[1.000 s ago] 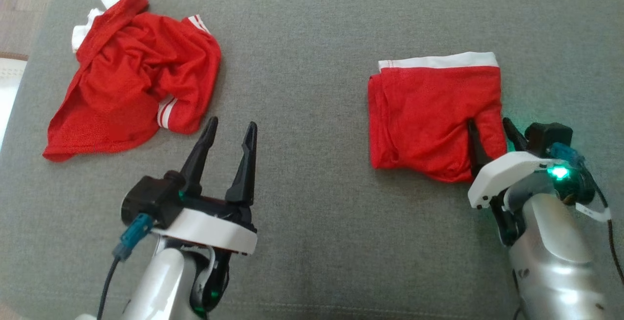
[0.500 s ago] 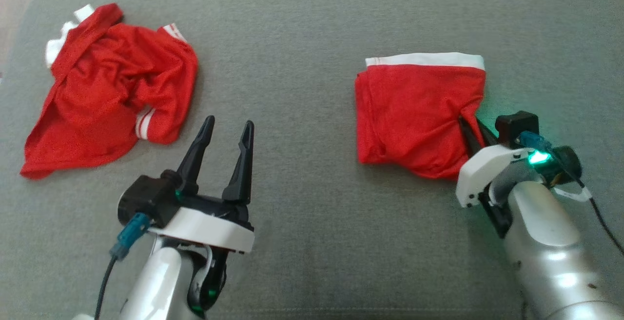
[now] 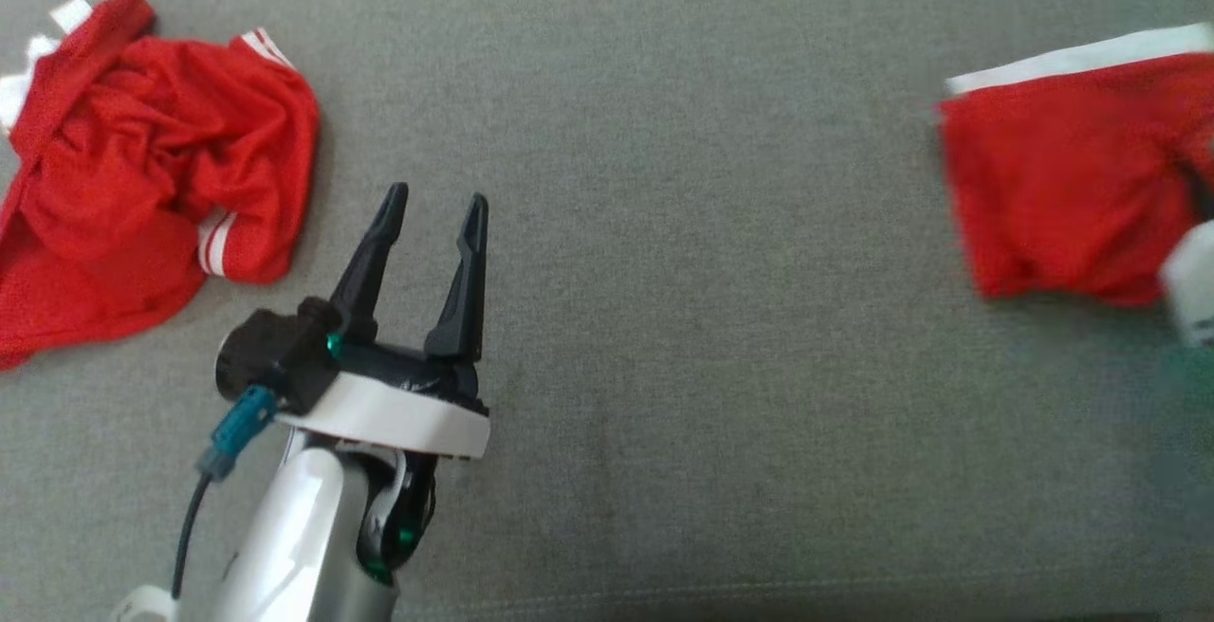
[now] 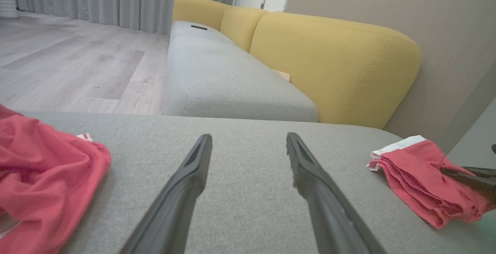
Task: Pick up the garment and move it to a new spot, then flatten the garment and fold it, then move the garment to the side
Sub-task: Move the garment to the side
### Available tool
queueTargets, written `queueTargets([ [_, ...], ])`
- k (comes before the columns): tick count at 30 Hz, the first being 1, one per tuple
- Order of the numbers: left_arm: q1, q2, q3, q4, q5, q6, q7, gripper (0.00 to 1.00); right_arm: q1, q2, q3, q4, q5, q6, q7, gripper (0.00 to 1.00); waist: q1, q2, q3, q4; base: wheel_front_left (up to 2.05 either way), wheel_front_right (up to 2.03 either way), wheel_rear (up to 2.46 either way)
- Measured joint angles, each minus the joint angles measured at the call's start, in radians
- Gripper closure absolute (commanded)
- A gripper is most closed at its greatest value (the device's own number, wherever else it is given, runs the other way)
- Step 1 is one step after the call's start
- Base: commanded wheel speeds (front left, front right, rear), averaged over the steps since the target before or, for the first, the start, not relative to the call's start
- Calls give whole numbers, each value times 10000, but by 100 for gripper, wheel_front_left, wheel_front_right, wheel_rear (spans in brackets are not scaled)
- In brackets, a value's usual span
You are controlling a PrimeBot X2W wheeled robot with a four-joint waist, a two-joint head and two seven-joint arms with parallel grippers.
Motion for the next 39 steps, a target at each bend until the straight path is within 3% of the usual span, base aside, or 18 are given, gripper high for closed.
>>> queueTargets([
  [3, -279, -4, -27, -98, -2, -36, 0, 0, -242, -1060, -140, 109, 270, 0, 213, 100, 0, 0, 375, 86, 0, 0, 0],
  [8, -437, -4, -17, -165, -2, -82, 0, 0, -484, -1793, -652, 290, 483, 0, 230, 100, 0, 0, 748, 329, 0, 0, 0],
  [20, -505, -4, 33, -196, -2, -84, 0, 0, -575, -1866, -2571, 470, -403, 0, 821, 100, 0, 0, 1005, 463, 0, 0, 0],
  [21, -527, -4, 29, -196, -2, -84, 0, 0, -574, -1793, -2750, 441, -516, 0, 882, 81, 0, 0, 972, 445, 0, 0, 0],
  [22, -564, -6, 27, -192, -2, -84, 0, 0, -574, -1687, -2959, 401, -598, 0, 959, 0, 0, 0, 928, 428, 0, 0, 0],
  [30, -559, -8, 50, -140, -2, -84, 0, 0, -481, -244, -3952, -817, -1179, 0, 744, 0, -1, 0, 238, 280, 0, 0, 0],
  [39, 305, -6, 322, -157, -2, -69, 0, 0, 1106, 2834, -3837, -4186, 211, 0, -261, 0, -1, 0, -1124, 140, 0, 0, 0],
])
